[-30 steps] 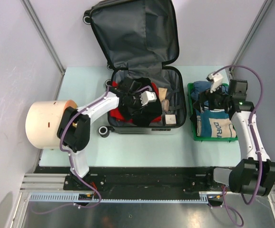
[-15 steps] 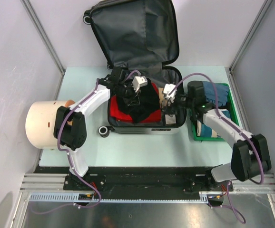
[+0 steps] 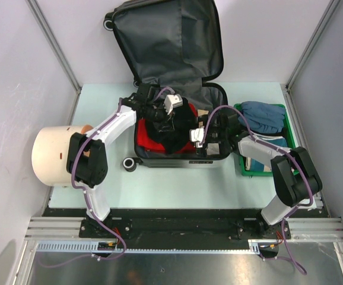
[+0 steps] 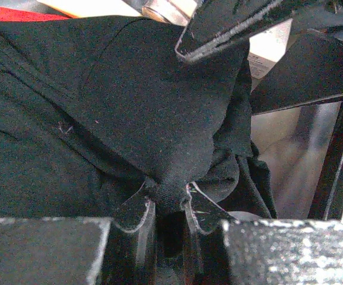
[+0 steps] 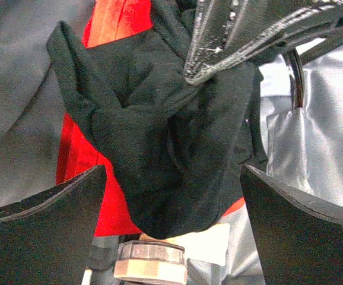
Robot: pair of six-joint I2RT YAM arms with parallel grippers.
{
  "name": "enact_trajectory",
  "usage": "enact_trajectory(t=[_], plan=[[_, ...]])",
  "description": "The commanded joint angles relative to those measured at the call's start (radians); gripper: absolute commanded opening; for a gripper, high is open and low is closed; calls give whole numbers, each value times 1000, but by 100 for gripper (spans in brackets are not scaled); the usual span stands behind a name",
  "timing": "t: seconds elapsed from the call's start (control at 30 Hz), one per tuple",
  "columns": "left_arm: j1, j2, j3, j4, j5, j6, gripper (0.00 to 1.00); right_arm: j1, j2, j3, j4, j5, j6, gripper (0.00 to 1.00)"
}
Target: Open, take out, and arrange the luggage
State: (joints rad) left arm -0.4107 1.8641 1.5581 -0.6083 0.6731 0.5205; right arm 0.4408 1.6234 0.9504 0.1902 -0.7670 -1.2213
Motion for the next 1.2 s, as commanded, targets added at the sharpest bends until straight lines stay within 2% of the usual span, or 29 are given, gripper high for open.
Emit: enact_trajectory(t=[0.0, 0.1, 0.33, 0.47, 0.57, 0.67, 0.7, 0.77, 0.8, 0.83, 0.87, 0.9, 0.93, 0.97, 1.03, 1.07, 1.17], plan=[[7, -51, 31, 19, 74, -2, 0, 22, -25, 8, -51, -54, -172, 100], [9, -56, 23, 15, 91, -2, 0, 44, 26, 8, 76, 20, -94, 100], [10, -56, 17, 18, 109, 4, 0, 104, 113, 44, 190, 67, -55, 100], [10, -55, 19, 18, 111, 7, 0, 125, 176, 48, 375, 129, 26, 99], [13, -62, 8, 19, 111, 13, 0, 128, 191, 50, 486, 153, 77, 88], [15, -68, 0, 19, 109, 18, 0, 124, 196, 51, 535, 147, 92, 73], [16, -66, 0, 19, 108, 18, 0, 121, 190, 53, 543, 140, 101, 59], [16, -72, -3, 18, 88, 21, 0, 115, 176, 53, 549, 117, 126, 41], [18, -74, -1, 18, 77, 22, 15, 107, 159, 54, 549, 109, 156, 24], [19, -80, -4, 18, 72, 18, 25, 101, 152, 54, 549, 95, 172, 17], [23, -85, -9, 18, 71, 19, 43, 96, 147, 54, 549, 91, 184, 11], [26, -92, -15, 18, 71, 19, 50, 87, 141, 56, 548, 87, 210, 2], [27, -100, -27, 19, 71, 22, 56, 82, 132, 57, 549, 75, 226, 0], [27, -115, -36, 19, 77, 26, 76, 78, 128, 57, 549, 68, 242, 0], [26, -125, -50, 19, 92, 33, 81, 69, 119, 57, 542, 55, 273, 0], [26, -126, -53, 19, 100, 35, 94, 67, 116, 59, 535, 54, 281, 0], [15, -125, -56, 18, 111, 39, 100, 67, 118, 62, 546, 55, 331, 0]])
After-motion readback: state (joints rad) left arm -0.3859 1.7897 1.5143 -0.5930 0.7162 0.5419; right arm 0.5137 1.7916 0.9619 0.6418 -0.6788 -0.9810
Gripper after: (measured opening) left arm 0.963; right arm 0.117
